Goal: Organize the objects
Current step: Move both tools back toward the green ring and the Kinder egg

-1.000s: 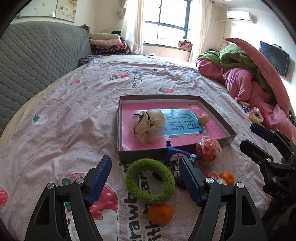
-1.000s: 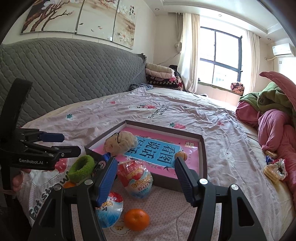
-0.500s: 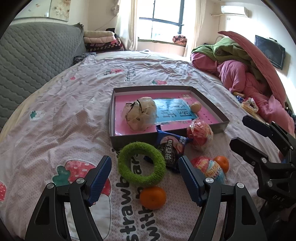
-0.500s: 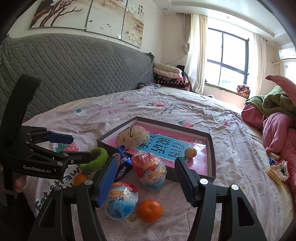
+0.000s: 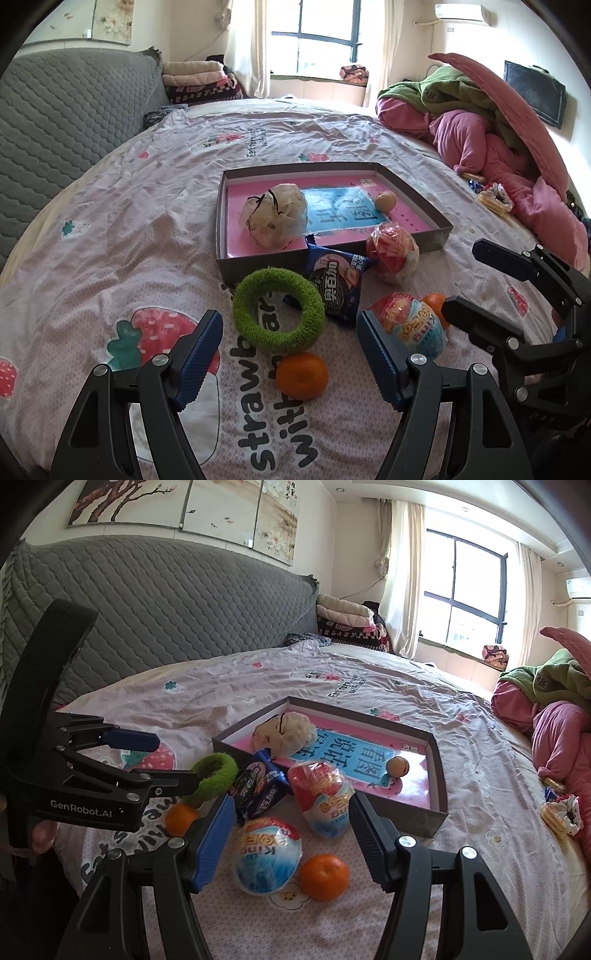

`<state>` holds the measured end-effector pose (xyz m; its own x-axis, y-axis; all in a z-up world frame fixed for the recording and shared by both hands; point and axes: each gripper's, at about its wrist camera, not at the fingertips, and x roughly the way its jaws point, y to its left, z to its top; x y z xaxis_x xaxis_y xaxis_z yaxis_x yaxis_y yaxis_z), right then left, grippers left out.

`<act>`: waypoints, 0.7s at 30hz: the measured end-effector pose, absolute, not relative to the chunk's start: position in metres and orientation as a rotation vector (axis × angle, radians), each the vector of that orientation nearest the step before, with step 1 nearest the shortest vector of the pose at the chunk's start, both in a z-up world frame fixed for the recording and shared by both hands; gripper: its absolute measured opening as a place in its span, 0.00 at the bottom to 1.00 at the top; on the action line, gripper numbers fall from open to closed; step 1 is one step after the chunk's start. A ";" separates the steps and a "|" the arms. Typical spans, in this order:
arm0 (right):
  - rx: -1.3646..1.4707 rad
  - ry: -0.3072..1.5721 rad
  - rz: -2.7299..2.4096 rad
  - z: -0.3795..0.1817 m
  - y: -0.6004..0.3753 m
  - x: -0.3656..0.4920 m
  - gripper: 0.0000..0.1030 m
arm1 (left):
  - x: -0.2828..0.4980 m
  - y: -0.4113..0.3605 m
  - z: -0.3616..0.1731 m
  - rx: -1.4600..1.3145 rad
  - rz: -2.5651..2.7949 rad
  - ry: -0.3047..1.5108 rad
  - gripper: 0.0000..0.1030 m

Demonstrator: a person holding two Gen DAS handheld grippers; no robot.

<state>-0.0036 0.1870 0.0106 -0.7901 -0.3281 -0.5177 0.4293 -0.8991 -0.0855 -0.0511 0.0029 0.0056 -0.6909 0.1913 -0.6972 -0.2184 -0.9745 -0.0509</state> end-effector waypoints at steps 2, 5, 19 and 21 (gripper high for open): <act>0.717 0.287 -2.624 0.009 0.186 -0.003 0.62 | -0.049 0.003 0.004 -1.111 2.696 0.058 0.74; 0.730 0.289 -2.616 0.007 0.184 -0.003 0.62 | -0.048 0.003 0.004 -1.116 2.693 0.067 0.74; 0.799 0.330 -2.582 -0.004 0.178 -0.005 0.62 | -0.049 0.004 -0.003 -1.154 2.687 0.094 0.74; 0.809 0.336 -2.577 -0.006 0.177 -0.006 0.62 | -0.050 0.004 -0.004 -1.160 2.685 0.095 0.74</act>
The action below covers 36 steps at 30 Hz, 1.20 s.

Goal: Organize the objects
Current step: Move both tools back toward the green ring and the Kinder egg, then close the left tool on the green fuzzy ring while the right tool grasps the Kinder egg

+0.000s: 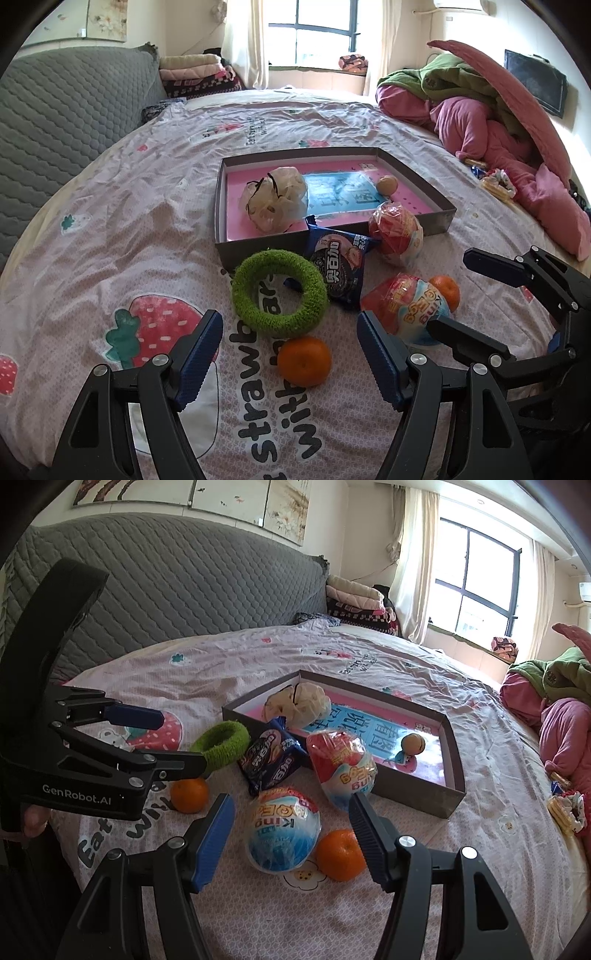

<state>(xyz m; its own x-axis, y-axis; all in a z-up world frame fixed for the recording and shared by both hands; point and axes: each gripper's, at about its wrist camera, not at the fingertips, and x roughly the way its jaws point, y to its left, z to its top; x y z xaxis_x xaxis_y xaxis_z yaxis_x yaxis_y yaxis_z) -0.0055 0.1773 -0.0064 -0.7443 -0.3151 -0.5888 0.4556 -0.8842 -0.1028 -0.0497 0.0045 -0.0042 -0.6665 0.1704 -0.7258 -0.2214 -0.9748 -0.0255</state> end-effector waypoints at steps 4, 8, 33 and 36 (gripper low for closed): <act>0.830 0.353 -2.567 -0.010 0.175 -0.006 0.62 | -0.052 0.004 -0.007 -1.169 2.685 0.099 0.74; 0.844 0.381 -2.556 -0.015 0.172 -0.008 0.62 | -0.054 0.005 -0.011 -1.178 2.691 0.113 0.74; 0.854 0.595 -2.548 -0.037 0.148 -0.016 0.62 | -0.080 0.019 -0.033 -1.192 2.718 0.236 0.74; 0.859 0.619 -2.548 -0.039 0.145 -0.017 0.62 | -0.083 0.016 -0.035 -1.206 2.710 0.221 0.74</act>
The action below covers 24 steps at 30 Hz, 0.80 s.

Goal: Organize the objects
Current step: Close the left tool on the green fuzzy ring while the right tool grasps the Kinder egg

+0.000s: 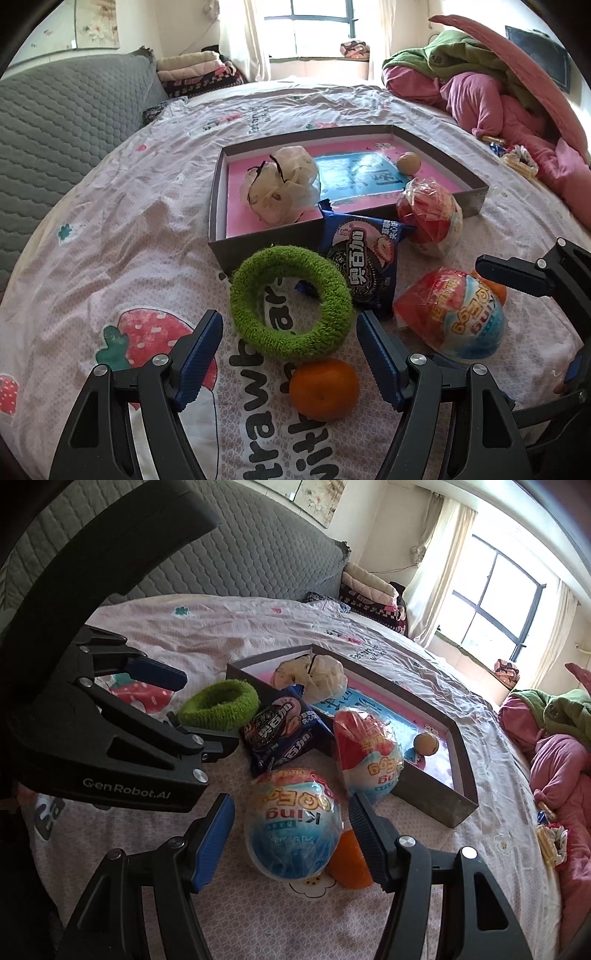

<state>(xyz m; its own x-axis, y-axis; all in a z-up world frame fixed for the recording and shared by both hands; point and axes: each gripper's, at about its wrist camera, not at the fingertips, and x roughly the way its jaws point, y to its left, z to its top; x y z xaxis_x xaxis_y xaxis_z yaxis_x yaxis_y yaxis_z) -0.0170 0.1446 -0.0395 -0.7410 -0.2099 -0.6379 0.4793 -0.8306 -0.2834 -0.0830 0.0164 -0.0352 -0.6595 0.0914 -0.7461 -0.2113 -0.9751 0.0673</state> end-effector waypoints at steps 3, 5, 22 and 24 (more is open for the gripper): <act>0.842 0.662 -2.550 -0.041 0.140 -0.017 0.62 | -0.086 0.014 -0.037 -1.216 2.705 0.203 0.74; 0.826 0.690 -2.554 -0.042 0.138 -0.018 0.57 | -0.087 0.013 -0.037 -1.216 2.699 0.185 0.70; 0.803 0.640 -2.539 -0.038 0.141 -0.020 0.48 | -0.086 0.014 -0.037 -1.187 2.652 0.132 0.16; 0.793 0.617 -2.541 -0.035 0.142 -0.020 0.48 | -0.085 0.012 -0.035 -1.177 2.653 0.109 0.15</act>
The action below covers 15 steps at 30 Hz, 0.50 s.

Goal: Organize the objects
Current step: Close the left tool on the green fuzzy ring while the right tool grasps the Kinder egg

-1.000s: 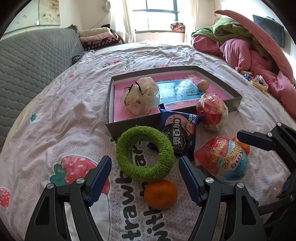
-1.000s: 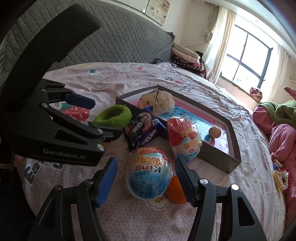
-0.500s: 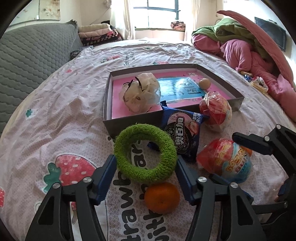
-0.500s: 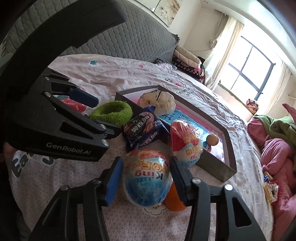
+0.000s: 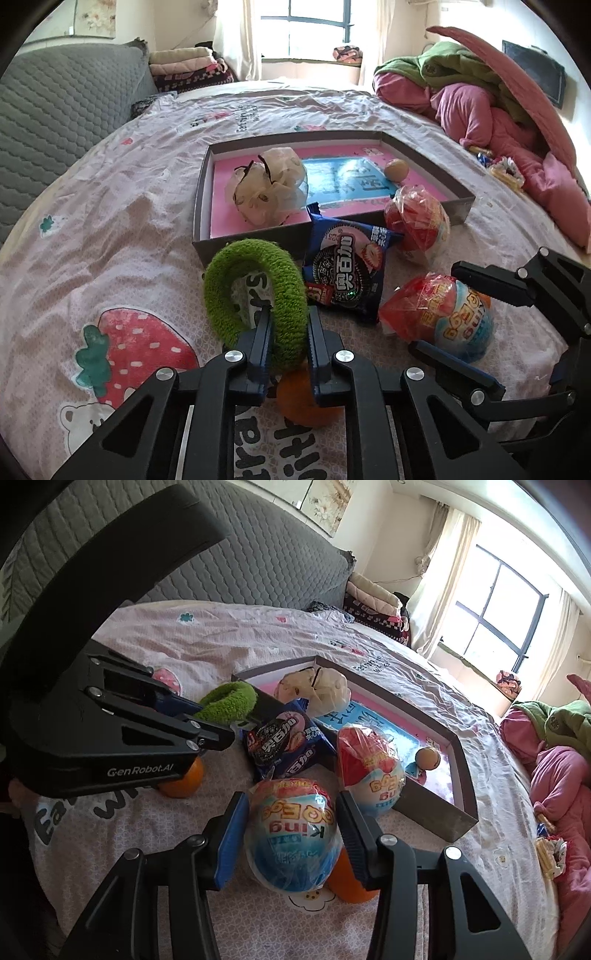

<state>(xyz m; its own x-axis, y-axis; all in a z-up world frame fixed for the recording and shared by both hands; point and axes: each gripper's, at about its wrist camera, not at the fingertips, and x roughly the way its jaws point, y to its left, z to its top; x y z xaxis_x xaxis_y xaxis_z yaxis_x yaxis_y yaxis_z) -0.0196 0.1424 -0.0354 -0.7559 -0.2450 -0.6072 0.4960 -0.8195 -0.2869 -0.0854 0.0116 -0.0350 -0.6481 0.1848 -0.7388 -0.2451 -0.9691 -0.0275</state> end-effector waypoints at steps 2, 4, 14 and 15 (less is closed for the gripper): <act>0.785 0.591 -2.544 -0.033 0.144 -0.019 0.48 | -0.084 0.009 -0.031 -1.152 2.661 0.091 0.15; 0.775 0.556 -2.547 -0.030 0.148 -0.018 0.48 | -0.083 0.008 -0.027 -1.124 2.674 0.083 0.15; 0.667 0.462 -2.595 -0.012 0.160 -0.011 0.48 | -0.072 0.004 -0.011 -1.030 2.712 0.057 0.15; 0.658 0.452 -2.598 -0.011 0.161 -0.010 0.48 | -0.072 0.004 -0.010 -1.026 2.713 0.055 0.15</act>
